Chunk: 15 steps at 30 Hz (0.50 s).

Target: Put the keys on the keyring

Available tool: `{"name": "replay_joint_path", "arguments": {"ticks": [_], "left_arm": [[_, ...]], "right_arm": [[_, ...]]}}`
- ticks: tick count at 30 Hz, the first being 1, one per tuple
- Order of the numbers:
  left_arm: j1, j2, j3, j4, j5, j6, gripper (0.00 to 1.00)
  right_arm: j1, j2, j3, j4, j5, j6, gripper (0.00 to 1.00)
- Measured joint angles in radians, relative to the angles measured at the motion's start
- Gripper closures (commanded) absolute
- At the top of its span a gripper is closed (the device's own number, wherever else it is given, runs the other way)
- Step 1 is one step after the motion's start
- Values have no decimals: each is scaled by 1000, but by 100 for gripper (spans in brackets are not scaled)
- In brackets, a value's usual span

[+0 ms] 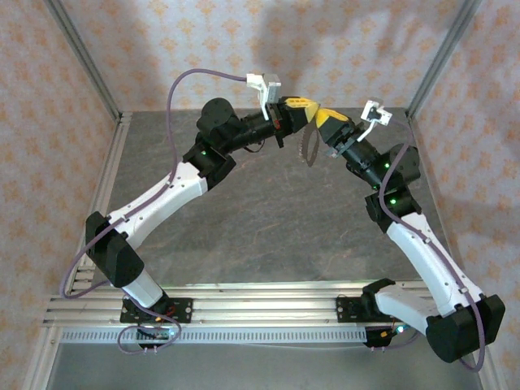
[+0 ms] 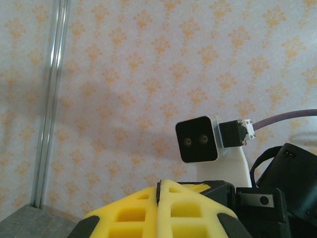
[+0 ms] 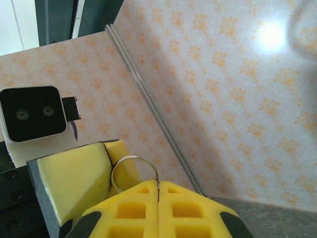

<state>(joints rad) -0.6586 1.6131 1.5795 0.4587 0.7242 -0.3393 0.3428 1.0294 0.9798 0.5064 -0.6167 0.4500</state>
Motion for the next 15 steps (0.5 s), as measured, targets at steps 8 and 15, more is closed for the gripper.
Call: {"name": "replay_joint_path", "arguments": {"ticks": [8,15], "left_arm": [[-12,2,6,18,1,0,100],[-14,6,6,22,-3,0,100]], "right_arm": [[32,38,0,-14,-8,10,100],[43,43,0,-31,-7,2,100]]}}
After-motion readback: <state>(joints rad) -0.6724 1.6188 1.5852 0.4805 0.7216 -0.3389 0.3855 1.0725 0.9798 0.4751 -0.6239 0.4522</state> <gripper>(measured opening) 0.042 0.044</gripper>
